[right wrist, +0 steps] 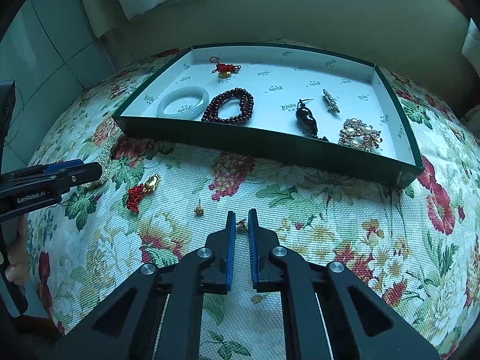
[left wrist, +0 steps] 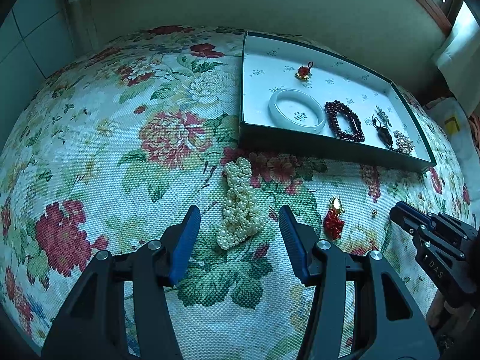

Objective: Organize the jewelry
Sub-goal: 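Close the left gripper on the pearl cluster while the right closes on the gold earring stud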

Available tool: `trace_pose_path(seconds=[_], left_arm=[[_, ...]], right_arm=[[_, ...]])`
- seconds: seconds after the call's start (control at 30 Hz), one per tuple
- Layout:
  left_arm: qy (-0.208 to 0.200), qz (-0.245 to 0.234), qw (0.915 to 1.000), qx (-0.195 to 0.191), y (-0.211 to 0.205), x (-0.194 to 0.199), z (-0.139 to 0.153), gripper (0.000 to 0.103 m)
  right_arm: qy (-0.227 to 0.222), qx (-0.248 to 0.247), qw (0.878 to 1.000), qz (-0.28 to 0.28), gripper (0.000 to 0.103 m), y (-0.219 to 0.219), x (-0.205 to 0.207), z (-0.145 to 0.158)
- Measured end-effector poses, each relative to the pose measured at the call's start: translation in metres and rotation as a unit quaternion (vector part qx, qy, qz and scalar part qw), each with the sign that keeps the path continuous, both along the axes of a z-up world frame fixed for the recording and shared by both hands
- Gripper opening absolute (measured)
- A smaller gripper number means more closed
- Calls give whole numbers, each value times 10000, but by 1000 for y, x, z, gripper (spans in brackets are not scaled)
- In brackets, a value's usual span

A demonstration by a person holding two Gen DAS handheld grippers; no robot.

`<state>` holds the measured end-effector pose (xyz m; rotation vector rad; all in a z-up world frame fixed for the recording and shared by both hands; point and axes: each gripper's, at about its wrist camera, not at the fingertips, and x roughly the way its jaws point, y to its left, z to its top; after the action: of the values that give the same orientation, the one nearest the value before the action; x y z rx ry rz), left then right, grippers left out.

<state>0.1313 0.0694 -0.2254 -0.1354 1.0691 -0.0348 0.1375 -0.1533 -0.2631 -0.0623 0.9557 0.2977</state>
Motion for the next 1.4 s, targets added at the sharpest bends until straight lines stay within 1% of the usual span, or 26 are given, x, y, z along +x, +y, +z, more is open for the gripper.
trace_pose_path(seconds=[0.17, 0.23, 0.33, 0.4, 0.43, 0.5, 0.53, 0.57, 0.6, 0.67, 0.8, 0.97, 1.17, 1.4], left_arm=[[59, 79, 9999, 67, 6, 5, -6, 54], [124, -2, 9999, 61, 4, 7, -9, 54], [53, -75, 9997, 215, -2, 8, -10, 55], [13, -102, 9996, 247, -3, 10, -11, 54], [-6, -132, 9996, 253, -4, 10, -11, 52], [-47, -222, 9992, 326, -7, 10, -10, 36], [-63, -276, 9990, 340, -9, 10, -10, 32], [-81, -327, 9989, 324, -10, 9, -10, 24], [-85, -361, 9987, 336, -11, 9, -10, 18], [-117, -413, 9984, 357, -13, 7, -10, 15], [-158, -381, 9985, 366, -13, 4, -9, 13], [-198, -367, 9986, 331, -13, -2, -2, 12], [-333, -438, 9983, 212, -19, -8, 14, 12], [-555, -568, 9968, 65, -29, -10, 36, 12]], right_arm=[[-26, -11, 10000, -68, 8, -6, 0, 1], [-15, -3, 10000, -80, 8, -7, 1, 0], [-2, 10, 10000, -90, 8, -8, 0, -1], [2, 16, 10000, -95, 8, -9, 0, -2], [2, 20, 10000, -98, 8, -10, 0, -2], [6, 26, 9999, -113, 8, -11, 0, -2], [5, 33, 9999, -122, 8, -11, 0, -2], [4, 39, 9999, -130, 8, -12, 0, -2], [1, 46, 9999, -136, 8, -12, 0, -2], [1, 58, 9999, -143, 8, -13, 0, -2], [-6, 82, 9998, -158, 8, -15, -1, -2], [-23, 143, 9997, -192, 8, -20, -2, 1], [-59, 201, 9995, -237, 8, -24, -5, 6], [-202, 233, 9991, -298, 8, -29, -8, 19]])
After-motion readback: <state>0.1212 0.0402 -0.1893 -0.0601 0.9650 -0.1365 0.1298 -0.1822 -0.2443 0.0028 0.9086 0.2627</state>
